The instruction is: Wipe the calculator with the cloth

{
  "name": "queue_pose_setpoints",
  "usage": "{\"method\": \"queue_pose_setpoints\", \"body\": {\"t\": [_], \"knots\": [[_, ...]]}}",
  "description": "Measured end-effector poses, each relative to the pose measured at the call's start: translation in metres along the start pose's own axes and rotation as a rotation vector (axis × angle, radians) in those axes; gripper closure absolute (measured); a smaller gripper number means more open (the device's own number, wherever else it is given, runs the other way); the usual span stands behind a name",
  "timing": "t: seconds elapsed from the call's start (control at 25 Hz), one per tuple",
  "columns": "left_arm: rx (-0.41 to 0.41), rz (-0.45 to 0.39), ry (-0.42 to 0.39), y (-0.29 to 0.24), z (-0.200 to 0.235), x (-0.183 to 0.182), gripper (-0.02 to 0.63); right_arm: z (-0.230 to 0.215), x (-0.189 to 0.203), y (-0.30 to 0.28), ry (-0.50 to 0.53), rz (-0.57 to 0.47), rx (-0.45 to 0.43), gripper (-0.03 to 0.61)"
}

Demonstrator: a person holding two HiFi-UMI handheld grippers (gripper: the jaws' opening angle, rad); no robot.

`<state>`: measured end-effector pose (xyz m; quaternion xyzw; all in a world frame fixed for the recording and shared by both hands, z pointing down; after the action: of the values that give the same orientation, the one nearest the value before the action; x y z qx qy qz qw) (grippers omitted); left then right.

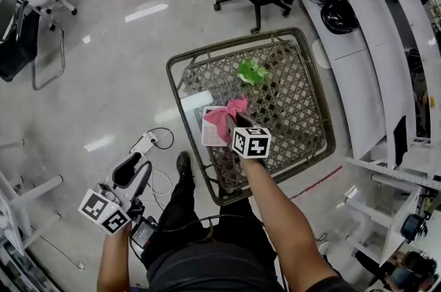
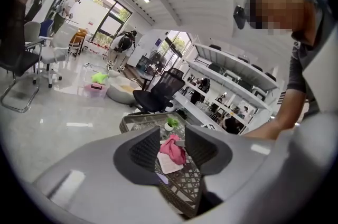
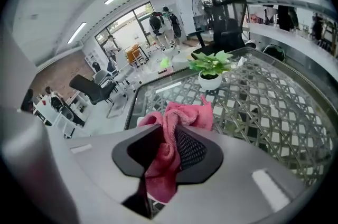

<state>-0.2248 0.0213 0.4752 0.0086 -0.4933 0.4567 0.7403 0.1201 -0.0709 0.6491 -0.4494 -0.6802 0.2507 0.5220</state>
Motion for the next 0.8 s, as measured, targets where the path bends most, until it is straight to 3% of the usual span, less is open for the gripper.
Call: {"method": "queue_pose_setpoints", "body": {"t": [0.4, 0.8], "knots": [[-0.026, -0.008, 0.019, 0.013, 0.017, 0.003, 0.419, 0.043, -0.012, -0.030, 0.093, 0.011, -0.043, 0.492], [-0.004, 0.004, 0.007, 0.007, 0.014, 0.003, 0.419, 0.083, 0.035, -0.033, 0.194, 0.118, -0.145, 0.492]]}}
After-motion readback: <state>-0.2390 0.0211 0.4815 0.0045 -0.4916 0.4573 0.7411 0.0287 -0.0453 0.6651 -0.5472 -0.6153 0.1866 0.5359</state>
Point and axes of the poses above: the fingertips, and each gripper's own axes: y backward along the fingers, z to its left, x out of its underside, the point moved 8 cm from there along y, backward along the fingers, and after that the axes turned 6 degrees about z, right-handed, at the moved point
